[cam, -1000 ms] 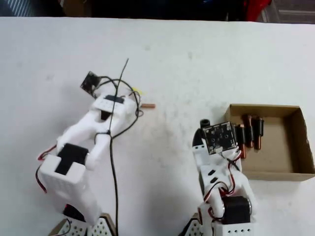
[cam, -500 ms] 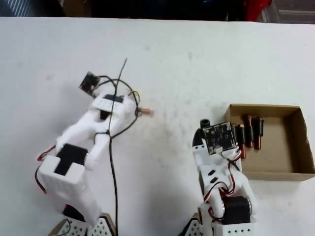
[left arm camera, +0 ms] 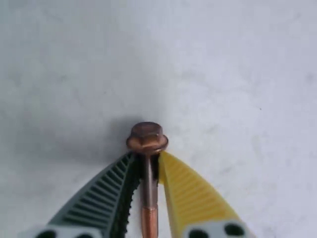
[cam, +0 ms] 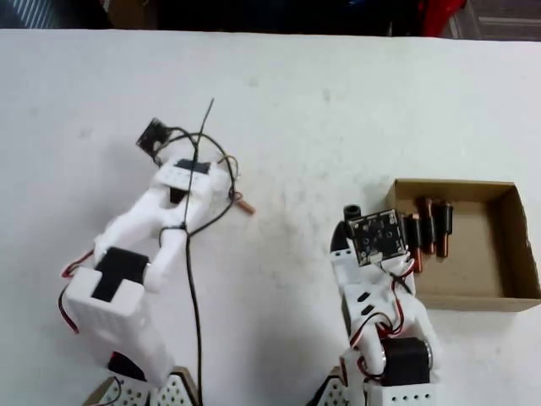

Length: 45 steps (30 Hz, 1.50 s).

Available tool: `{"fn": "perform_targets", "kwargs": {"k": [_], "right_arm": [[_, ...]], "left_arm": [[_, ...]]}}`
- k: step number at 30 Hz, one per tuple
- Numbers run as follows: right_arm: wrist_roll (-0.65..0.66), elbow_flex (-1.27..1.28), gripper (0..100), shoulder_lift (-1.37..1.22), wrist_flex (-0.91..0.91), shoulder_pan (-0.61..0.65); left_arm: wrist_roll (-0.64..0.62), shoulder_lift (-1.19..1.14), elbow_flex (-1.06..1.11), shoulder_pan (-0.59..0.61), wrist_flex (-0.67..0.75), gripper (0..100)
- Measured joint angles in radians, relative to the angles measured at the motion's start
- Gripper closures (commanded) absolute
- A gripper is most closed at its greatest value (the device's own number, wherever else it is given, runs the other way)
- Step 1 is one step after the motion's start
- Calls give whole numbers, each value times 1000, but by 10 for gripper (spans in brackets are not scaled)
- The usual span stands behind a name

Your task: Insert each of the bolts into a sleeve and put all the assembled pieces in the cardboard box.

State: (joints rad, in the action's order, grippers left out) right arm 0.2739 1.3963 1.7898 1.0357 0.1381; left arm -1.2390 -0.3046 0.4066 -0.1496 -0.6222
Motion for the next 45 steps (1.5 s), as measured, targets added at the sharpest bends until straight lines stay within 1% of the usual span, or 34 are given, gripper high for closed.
{"fn": "perform_targets", "kwargs": {"k": [4,11,17,19,22,28,30,35,38,41,45], "right_arm": [[0,0,978,0,0,0],[0,0,978,0,0,0],[0,0,978,0,0,2],[0,0,978,0,0,0],[0,0,978,0,0,2],[0,0,978,0,0,2],[0,0,978,0,0,2],[0,0,978,0,0,2],[0,0,978,0,0,2],[0,5,978,0,0,2],[0,12,978,0,0,0]], "left_arm": [[101,0,-9,0,-43,976],[434,8,-14,-25,-157,974],[738,5,-61,-31,-362,973],[819,3,-81,-31,-425,973],[881,3,-89,-23,-473,973],[896,2,-87,14,-555,973],[919,2,-86,40,-571,973],[1096,2,-81,117,-585,973],[1191,2,-81,130,-591,973],[1243,2,-80,132,-591,972],[1260,2,-78,132,-591,972]]}}
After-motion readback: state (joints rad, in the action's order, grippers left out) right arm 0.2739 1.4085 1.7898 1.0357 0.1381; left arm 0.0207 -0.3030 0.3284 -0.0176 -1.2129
